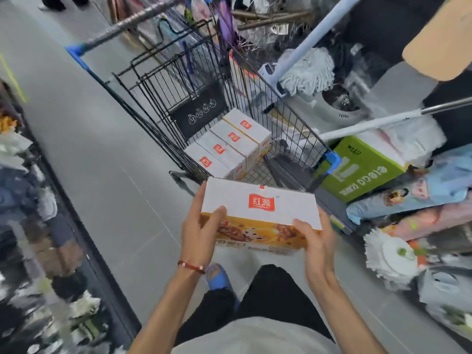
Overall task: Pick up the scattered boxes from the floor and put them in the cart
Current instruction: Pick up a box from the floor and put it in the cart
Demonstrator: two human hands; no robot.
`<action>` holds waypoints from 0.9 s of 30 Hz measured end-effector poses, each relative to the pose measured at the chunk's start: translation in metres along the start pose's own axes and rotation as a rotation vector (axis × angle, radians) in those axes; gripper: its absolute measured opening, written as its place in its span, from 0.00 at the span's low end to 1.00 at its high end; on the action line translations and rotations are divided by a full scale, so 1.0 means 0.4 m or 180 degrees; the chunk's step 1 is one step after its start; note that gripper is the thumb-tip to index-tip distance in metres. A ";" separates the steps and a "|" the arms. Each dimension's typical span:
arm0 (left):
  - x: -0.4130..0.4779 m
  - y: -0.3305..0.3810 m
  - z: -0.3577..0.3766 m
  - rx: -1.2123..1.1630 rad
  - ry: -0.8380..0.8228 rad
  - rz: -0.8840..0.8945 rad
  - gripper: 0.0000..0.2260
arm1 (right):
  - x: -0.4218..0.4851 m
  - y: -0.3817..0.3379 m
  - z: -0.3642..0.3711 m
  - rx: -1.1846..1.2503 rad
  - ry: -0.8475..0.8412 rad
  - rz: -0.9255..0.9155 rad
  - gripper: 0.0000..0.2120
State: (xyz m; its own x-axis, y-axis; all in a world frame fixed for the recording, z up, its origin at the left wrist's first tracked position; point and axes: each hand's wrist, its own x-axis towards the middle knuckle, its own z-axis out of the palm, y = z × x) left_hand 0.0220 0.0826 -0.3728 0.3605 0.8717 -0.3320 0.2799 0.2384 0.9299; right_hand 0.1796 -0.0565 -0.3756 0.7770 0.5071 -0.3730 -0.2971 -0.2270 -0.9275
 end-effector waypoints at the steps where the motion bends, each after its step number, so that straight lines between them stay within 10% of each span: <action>1: 0.029 0.008 -0.015 0.0032 -0.0056 0.0003 0.24 | 0.006 -0.001 0.023 0.0012 0.0053 0.0008 0.28; 27: 0.657 0.092 0.125 0.1222 -0.1365 -0.0163 0.29 | 0.392 0.010 0.246 -0.0286 0.1230 0.0754 0.37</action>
State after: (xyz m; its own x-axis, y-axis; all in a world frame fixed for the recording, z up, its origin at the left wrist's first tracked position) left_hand 0.1713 0.2989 -0.4338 0.6441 0.5924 -0.4840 0.5805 0.0336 0.8136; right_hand 0.2455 0.1038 -0.4404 0.8484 0.0892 -0.5218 -0.4555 -0.3790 -0.8055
